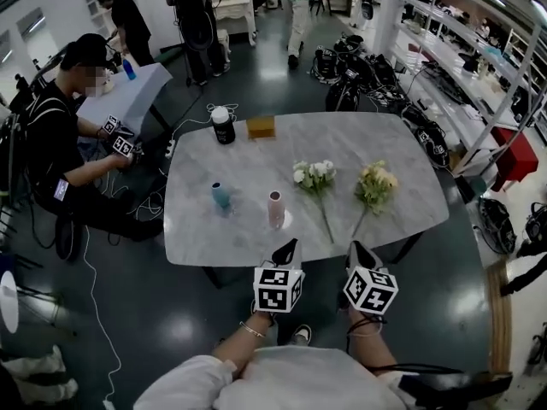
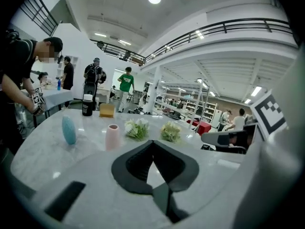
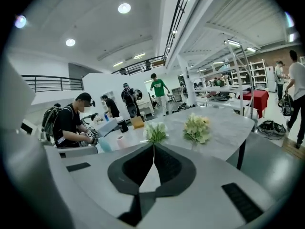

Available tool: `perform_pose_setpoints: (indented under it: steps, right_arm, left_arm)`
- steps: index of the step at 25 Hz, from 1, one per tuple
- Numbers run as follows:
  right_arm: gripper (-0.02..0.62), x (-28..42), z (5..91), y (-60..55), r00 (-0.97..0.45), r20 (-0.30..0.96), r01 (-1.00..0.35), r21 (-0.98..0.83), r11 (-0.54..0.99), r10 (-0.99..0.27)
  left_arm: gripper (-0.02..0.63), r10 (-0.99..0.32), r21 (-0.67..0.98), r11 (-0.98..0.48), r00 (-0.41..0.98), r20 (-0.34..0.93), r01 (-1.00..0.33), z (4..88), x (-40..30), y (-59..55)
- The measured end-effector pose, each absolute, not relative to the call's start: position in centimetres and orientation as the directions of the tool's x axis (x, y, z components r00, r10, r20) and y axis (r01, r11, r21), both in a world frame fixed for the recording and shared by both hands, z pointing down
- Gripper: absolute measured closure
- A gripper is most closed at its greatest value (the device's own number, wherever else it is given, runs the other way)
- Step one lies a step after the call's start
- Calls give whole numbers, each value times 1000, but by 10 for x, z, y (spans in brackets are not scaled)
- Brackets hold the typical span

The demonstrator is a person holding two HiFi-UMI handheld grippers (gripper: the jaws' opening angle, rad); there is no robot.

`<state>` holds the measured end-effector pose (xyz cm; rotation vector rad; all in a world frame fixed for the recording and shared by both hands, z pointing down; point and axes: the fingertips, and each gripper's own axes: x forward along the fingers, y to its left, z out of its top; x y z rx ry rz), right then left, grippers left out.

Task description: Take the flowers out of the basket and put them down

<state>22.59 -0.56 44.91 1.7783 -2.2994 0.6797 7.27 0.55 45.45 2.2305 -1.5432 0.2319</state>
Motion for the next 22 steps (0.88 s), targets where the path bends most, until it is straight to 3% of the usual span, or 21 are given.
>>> perform_pose_setpoints:
  steps: [7,22]
  right_arm:
    - [584,221,450,19,-353,394,-925,-284,253,-849]
    - [585,195,442,32,-369,381,-923,-256,286,-848]
  left_arm:
    - [595,-868,214,-243,310,388,-946,451,76,38]
    - [595,-870,186,-274,326,371,-943,446,63,43]
